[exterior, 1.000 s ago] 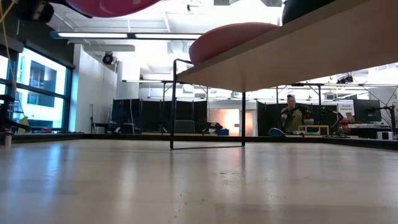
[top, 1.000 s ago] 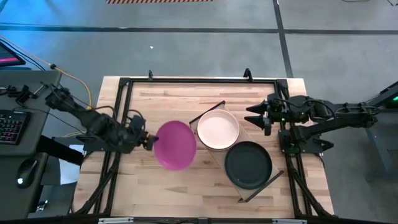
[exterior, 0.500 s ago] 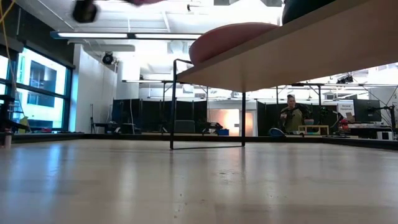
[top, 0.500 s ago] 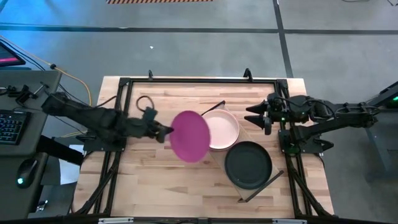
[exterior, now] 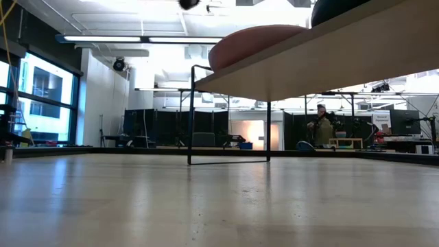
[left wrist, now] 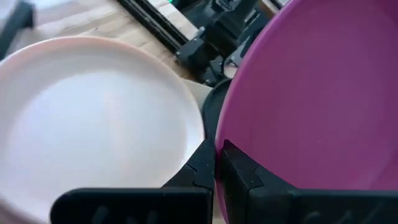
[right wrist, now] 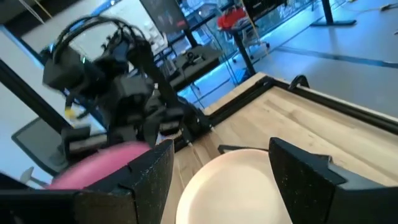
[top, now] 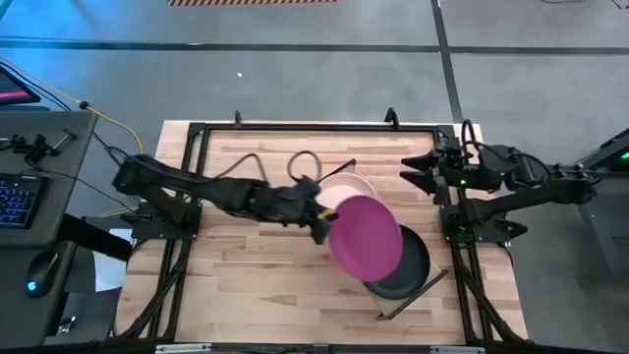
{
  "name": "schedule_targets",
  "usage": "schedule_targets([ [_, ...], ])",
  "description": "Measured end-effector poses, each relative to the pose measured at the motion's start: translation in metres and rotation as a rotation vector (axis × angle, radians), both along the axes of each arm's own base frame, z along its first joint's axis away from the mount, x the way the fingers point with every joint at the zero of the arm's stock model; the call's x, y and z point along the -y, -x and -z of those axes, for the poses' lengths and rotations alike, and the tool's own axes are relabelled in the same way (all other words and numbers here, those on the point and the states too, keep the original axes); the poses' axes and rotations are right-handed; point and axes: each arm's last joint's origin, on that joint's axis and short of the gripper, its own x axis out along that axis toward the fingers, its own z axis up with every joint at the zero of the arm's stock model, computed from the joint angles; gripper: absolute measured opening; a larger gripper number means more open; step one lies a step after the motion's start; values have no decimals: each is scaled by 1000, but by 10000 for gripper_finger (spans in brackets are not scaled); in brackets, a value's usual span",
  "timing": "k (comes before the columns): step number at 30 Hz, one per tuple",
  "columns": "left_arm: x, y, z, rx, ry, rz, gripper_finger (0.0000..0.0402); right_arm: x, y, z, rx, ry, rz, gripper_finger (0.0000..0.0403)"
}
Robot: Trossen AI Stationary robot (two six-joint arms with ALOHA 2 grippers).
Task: Place and stack plates onto a shelf
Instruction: Stack the dark pink plate on the black plate
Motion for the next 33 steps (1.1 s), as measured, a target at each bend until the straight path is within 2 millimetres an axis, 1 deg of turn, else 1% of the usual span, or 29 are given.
schedule_targets([
  [6,10,-46,3,6,-51,29,0,1,9,-2,18,-2,7,245],
  [9,14,-62,11,-3,-65,35,0,1,10,-1,8,-8,8,245],
  [11,16,-69,18,-9,-61,36,1,1,10,0,-2,-7,8,245],
  [15,18,-76,32,-43,-26,51,4,1,10,1,-11,-7,8,245],
  [17,19,-78,35,-47,-15,65,5,1,9,1,-14,-6,8,245],
  [27,21,-80,39,-64,-36,102,9,1,10,3,-28,-5,9,245],
  [33,21,-80,38,-61,-64,118,37,1,10,4,-39,-4,9,245],
])
